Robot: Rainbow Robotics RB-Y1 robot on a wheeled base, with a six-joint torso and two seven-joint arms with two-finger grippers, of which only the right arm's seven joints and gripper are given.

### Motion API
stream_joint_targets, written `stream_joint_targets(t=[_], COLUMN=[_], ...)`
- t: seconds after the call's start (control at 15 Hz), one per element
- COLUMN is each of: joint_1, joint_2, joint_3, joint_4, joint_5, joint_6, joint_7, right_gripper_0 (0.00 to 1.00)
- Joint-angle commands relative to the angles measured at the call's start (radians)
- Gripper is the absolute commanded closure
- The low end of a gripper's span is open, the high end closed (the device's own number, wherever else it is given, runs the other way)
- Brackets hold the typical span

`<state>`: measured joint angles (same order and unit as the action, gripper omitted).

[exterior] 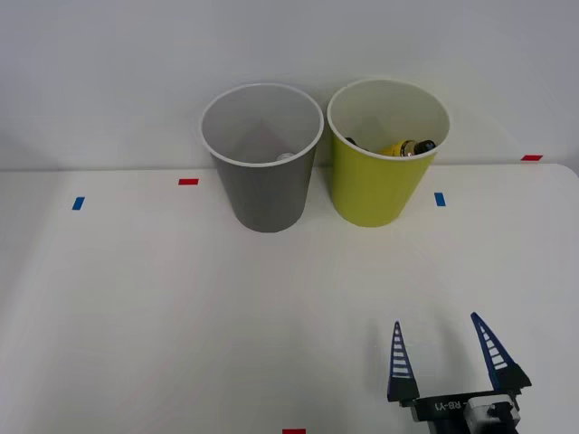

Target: Put cans in the gray bin, plastic bottles in the light green bin

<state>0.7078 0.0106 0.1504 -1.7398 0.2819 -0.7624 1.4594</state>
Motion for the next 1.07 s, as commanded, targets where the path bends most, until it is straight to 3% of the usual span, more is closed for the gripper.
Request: stream_joint_targets(t=[0.07,0.33,0.47,0.8,1.07], joint_1=[0.010,0.042,0.062,0.018,0.036], joint_2=[-0.021,0.007,0.007,0.007,-0.018], joint_3=[-0.028,-0.032,-0.025,-0.083,-0.026], joint_4=[0.012,0.012,0.025,0.190,0.192], joint_5=[0.039,0.106,0.115,0.115,0.063], joint_6=[-0.009,-0.009,-0.029,-0.204,-0.204], joint_7=[-0.005,-0.039,-0.125,-0.315,-0.390], right_gripper_0=[0.00,0.00,0.00,0.00,0.00])
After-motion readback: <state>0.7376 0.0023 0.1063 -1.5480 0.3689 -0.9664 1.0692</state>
